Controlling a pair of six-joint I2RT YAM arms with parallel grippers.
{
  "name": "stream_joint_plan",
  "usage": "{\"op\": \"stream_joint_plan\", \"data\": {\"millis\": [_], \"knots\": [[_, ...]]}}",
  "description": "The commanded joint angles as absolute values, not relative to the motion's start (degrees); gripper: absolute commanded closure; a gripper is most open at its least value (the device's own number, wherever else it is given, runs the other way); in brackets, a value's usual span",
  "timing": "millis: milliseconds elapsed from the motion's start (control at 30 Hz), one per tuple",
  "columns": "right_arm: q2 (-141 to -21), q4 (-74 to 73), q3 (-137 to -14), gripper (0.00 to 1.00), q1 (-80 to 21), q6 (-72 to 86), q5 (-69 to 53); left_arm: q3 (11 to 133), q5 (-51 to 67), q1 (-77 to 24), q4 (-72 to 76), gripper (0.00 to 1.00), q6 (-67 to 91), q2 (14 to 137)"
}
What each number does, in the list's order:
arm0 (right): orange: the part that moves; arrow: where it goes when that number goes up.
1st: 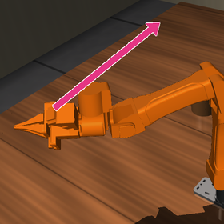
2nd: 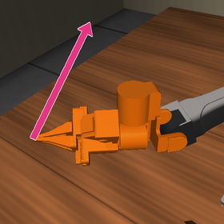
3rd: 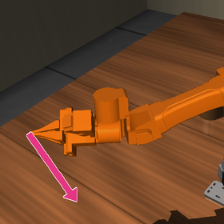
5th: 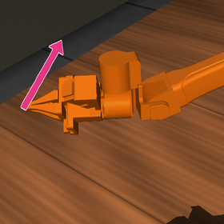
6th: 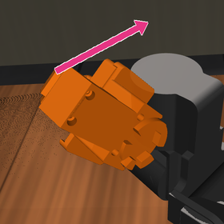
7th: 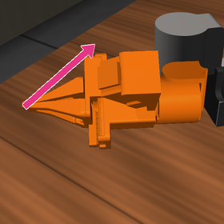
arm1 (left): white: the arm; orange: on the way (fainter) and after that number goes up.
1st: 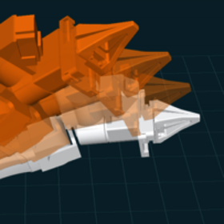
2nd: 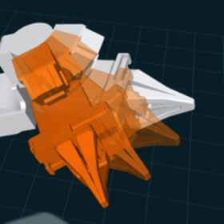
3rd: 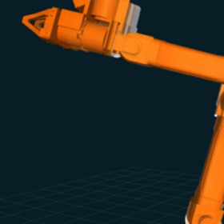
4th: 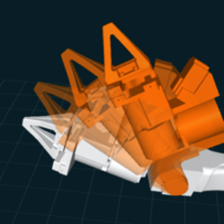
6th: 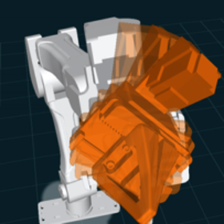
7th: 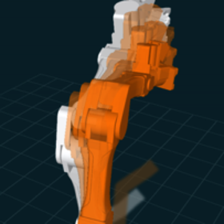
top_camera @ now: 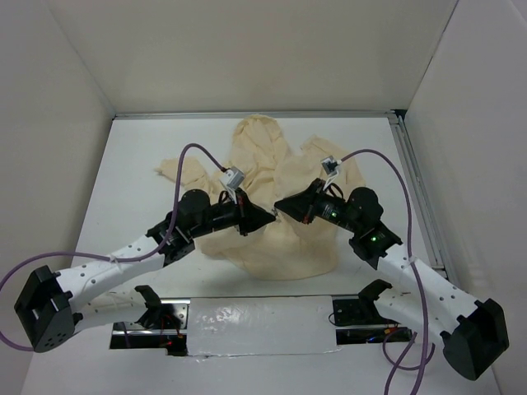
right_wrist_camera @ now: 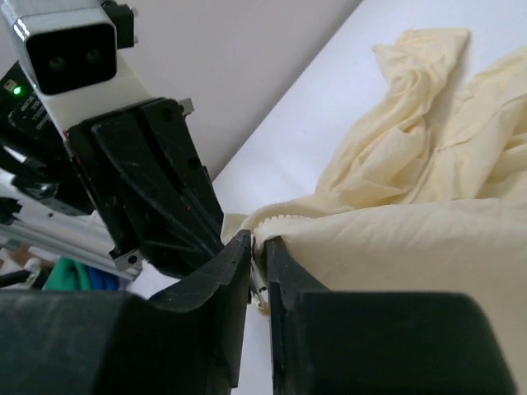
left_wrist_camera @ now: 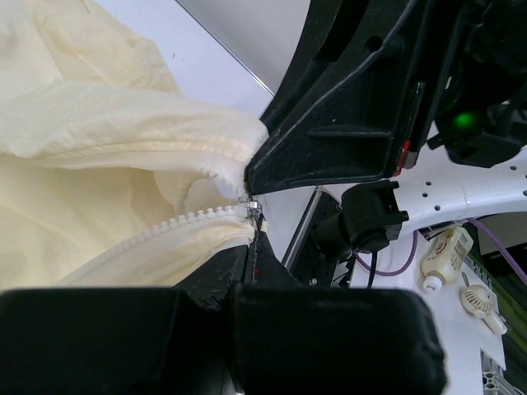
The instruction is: Zip up the jacket
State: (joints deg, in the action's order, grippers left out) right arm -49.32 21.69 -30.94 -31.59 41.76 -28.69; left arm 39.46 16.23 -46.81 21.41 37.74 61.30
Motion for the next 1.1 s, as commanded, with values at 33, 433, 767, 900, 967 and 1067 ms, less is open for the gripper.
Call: {"op": "stream_joint_plan", "data": {"millis": [33, 433, 767, 900, 967, 1067], "knots": [[-47.3, 11.4, -35.7, 0.66, -32.4, 36.2, -23.7, 42.5, 16.8, -47.5, 17.2, 1.00, 38.7, 63.1], [-39.2, -2.1, -33.2, 0.33, -35.4, 29.3, -17.8, 45.2, 10.9, -47.4, 14.9, 1.00, 43.6, 64.2], [-43.0, -0.7, -30.6, 0.35, -42.8, 23.8, -15.1, 45.4, 10.8, -47.4, 14.2, 1.00, 44.6, 63.2], [-46.1, 9.4, -28.3, 0.36, -44.9, 26.7, -12.4, 45.2, 11.2, -47.4, 14.1, 1.00, 44.6, 62.4], [-47.2, 13.9, -27.1, 0.36, -45.3, 28.2, -10.2, 44.9, 11.4, -47.4, 13.9, 1.00, 44.6, 62.3], [-48.0, 14.9, -27.1, 0.36, -45.4, 28.7, -8.4, 44.8, 11.9, -47.4, 13.9, 1.00, 44.6, 62.1]]}}
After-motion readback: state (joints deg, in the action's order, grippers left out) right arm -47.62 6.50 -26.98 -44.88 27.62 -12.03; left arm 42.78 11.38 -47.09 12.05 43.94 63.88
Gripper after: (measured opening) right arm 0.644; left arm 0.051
